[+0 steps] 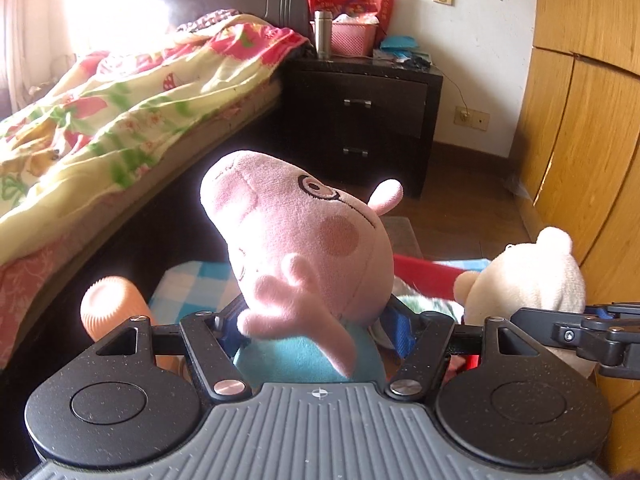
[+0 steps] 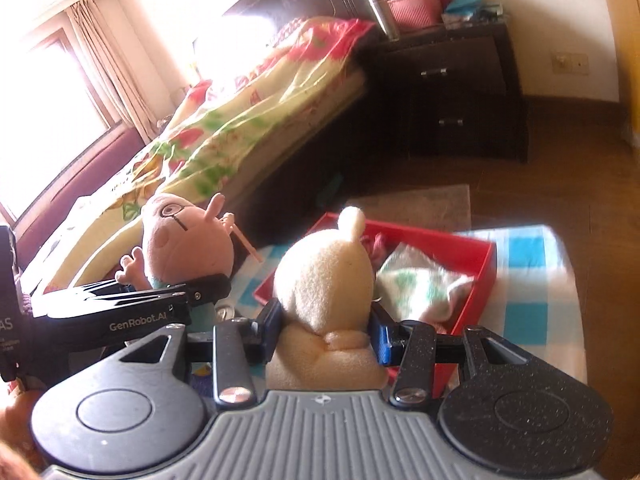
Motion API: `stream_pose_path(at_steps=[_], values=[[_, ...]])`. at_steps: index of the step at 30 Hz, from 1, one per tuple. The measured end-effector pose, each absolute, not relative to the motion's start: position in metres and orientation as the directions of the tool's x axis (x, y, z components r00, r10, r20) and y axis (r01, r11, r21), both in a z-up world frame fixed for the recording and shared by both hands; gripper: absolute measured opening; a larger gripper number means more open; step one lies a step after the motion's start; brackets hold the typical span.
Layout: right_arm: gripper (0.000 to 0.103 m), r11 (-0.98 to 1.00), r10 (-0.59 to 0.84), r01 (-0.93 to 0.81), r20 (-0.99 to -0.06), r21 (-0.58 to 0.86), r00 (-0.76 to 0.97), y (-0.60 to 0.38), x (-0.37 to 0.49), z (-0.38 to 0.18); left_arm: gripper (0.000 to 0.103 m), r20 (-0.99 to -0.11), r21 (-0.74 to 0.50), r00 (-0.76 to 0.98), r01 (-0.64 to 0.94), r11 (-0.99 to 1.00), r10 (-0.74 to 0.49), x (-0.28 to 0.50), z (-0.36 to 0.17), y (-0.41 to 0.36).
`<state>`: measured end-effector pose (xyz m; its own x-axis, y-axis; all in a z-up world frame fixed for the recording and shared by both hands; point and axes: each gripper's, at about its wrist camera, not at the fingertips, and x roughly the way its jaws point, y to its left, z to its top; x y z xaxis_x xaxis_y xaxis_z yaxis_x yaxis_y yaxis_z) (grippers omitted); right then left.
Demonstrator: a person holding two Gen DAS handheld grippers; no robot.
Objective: Organize soft objects
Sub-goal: 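Lower the pig plush into the red box with the left gripper while the right gripper releases the bear there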
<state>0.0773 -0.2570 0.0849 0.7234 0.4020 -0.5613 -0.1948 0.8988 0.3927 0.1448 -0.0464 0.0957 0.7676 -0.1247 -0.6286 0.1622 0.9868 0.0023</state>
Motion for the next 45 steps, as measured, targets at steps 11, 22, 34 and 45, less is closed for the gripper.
stream_pose_path(at_steps=[11, 22, 34, 45], values=[[0.023, 0.906, 0.382, -0.185, -0.543, 0.382, 0.748, -0.256, 0.117, 0.098, 0.068, -0.635, 0.039, 0.768, 0.148, 0.988, -0.090, 0.188, 0.088, -0.063], [0.023, 0.922, 0.351, -0.176, -0.551, 0.345, 0.757, -0.254, 0.152, 0.089, 0.068, -0.632, 0.059, 0.772, 0.136, 0.989, -0.068, 0.221, 0.075, -0.073], [0.023, 0.941, 0.303, -0.139, -0.591, 0.307, 0.747, -0.252, 0.185, 0.061, 0.068, -0.668, 0.085, 0.744, 0.106, 0.991, -0.022, 0.255, 0.043, -0.071], [0.023, 0.959, 0.258, -0.105, -0.663, 0.263, 0.703, -0.254, 0.209, 0.024, 0.068, -0.677, 0.115, 0.736, 0.092, 0.989, 0.010, 0.271, 0.027, -0.077]])
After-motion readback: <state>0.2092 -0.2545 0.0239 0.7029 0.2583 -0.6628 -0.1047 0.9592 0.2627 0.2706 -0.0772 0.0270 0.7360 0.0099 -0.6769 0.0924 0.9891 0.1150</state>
